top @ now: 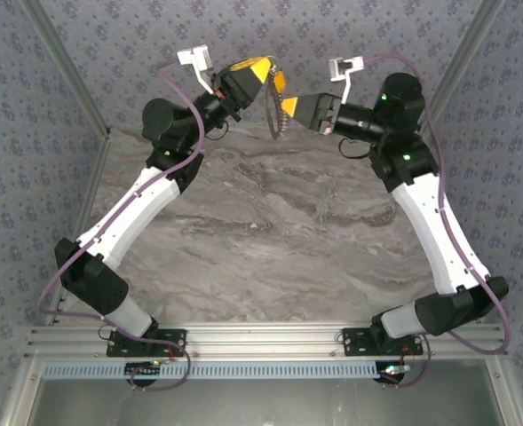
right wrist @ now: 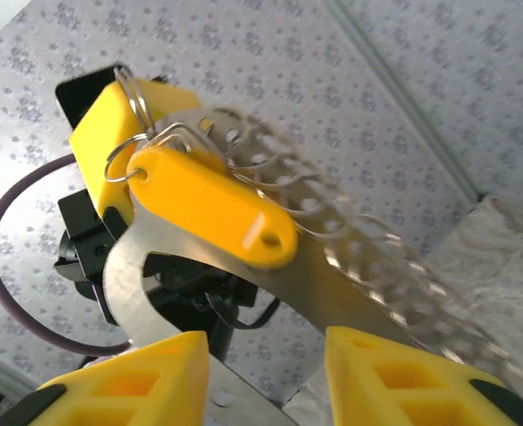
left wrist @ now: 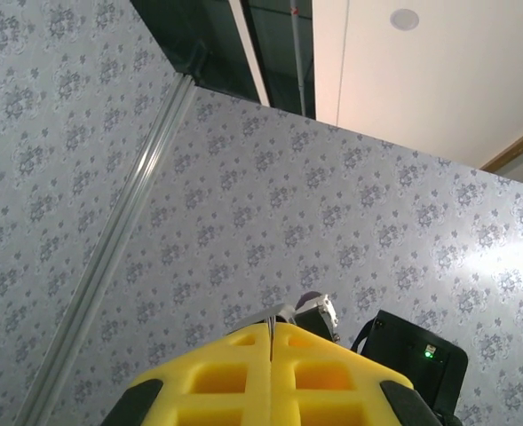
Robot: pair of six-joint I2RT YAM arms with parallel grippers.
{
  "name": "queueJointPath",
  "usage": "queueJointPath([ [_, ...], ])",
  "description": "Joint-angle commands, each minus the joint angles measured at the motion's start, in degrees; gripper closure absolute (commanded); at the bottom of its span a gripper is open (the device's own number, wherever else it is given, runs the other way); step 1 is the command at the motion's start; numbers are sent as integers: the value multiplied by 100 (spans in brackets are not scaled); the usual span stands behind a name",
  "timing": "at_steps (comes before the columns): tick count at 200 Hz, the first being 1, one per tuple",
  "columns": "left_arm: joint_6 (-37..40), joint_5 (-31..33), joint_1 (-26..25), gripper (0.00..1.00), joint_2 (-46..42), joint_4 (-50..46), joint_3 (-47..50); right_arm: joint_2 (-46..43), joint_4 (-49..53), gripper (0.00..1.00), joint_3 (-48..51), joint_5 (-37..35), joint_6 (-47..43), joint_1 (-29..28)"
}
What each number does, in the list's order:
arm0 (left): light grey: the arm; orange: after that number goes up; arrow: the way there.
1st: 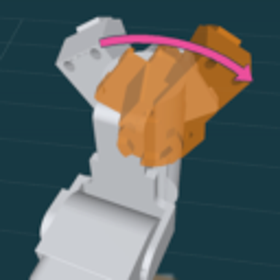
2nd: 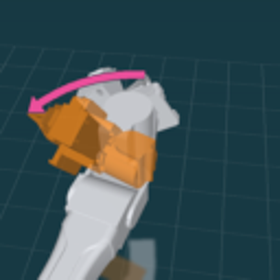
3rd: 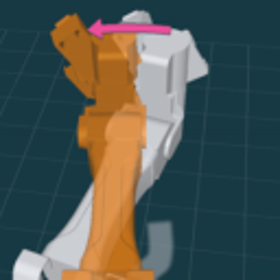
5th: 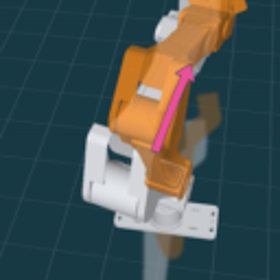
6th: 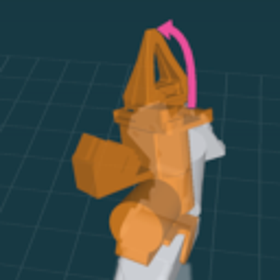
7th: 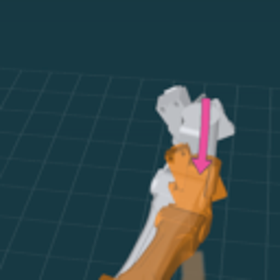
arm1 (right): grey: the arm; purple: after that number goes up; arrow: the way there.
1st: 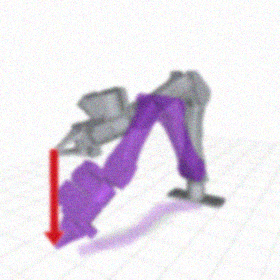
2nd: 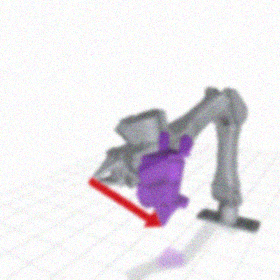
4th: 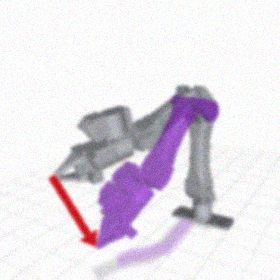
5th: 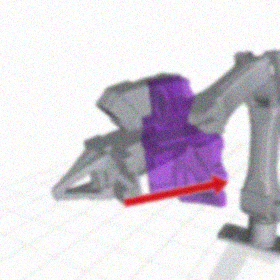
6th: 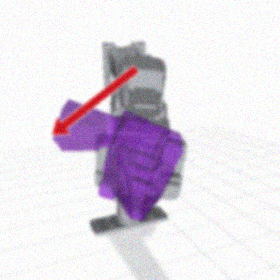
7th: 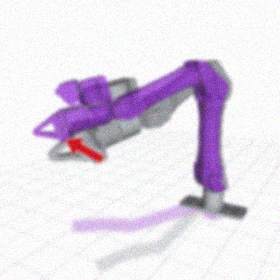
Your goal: Put the keys on the keyring
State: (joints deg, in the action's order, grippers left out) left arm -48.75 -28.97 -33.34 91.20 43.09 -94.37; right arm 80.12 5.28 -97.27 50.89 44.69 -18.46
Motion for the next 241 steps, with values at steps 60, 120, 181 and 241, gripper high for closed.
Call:
queueJointPath([
  [60, -248, -47, 9, 100, -138, 534, -95, -198, -513, 51, -695, -309, 392, 614],
  [120, -308, -111, 7, 100, -155, 507, -98, 774, -432, 48, -1936, -334, 324, 147],
  [181, -302, -130, 11, 100, -137, 481, -109, 1199, -255, 49, -2357, -291, 190, -196],
  [241, -236, -118, 6, 100, -120, 415, -126, 1377, -265, 54, -2453, -189, 194, -315],
])
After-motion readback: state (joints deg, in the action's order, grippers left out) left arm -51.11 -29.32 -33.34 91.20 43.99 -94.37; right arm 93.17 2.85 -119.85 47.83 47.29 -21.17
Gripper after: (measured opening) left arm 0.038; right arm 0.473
